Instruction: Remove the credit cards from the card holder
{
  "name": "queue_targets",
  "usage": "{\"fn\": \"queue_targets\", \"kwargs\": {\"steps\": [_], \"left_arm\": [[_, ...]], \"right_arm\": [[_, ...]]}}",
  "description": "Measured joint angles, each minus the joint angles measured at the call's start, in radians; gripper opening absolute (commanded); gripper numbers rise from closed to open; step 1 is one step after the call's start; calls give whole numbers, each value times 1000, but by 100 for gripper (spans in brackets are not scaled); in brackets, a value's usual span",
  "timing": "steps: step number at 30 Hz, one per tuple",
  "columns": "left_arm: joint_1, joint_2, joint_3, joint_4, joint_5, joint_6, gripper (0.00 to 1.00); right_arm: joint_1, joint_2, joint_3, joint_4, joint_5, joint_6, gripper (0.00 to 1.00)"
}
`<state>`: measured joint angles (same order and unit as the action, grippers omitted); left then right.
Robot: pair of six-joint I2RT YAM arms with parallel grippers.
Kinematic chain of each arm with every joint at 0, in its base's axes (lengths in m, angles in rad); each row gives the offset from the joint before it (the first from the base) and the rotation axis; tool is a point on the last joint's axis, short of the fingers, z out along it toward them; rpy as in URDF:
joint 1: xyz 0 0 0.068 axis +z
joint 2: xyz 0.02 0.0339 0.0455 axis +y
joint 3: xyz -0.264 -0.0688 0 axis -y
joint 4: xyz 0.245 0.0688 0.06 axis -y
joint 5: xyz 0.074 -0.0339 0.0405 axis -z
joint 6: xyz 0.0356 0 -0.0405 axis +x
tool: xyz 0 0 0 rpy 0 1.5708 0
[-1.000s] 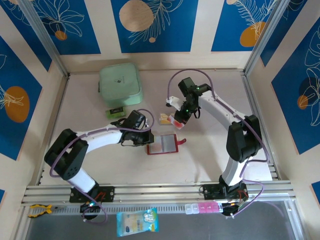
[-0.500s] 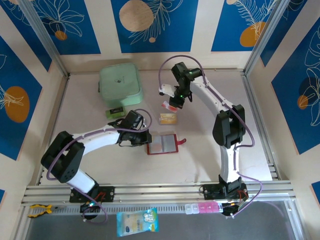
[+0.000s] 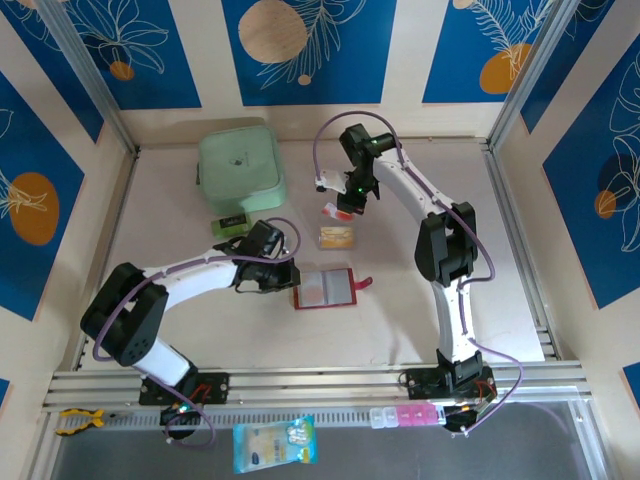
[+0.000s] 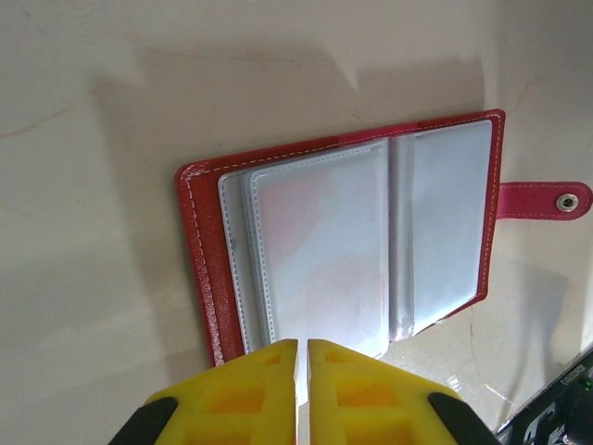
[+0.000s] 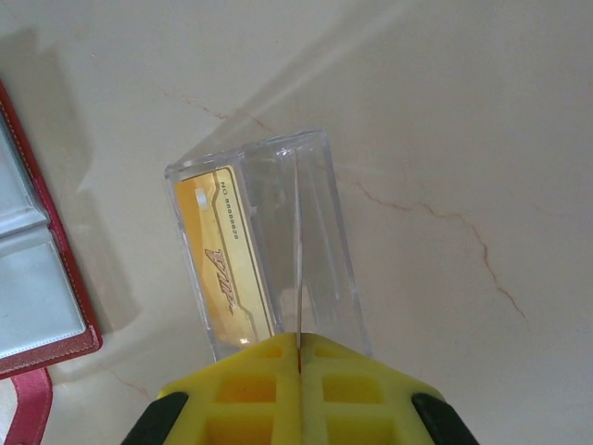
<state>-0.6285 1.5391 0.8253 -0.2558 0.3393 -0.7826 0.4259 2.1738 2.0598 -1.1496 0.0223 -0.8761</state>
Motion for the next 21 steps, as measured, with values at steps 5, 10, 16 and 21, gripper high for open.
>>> {"fn": "queue_targets", "kwargs": {"steps": [5,10,16,21], "left_arm": [[1,0,-2,0,0,0,12],[4,0,-3,0,0,0,12],[5,0,-4,1,0,0,12],[5,0,-7,2,0,0,12]], "right_arm": [[-4,4,-14,8,-2,-6,18],[-17,3,-41,51,5,6,18],[-27,-3,-49,101,16,44,17],[-27,-45,-94,141,-3,117,17]]}}
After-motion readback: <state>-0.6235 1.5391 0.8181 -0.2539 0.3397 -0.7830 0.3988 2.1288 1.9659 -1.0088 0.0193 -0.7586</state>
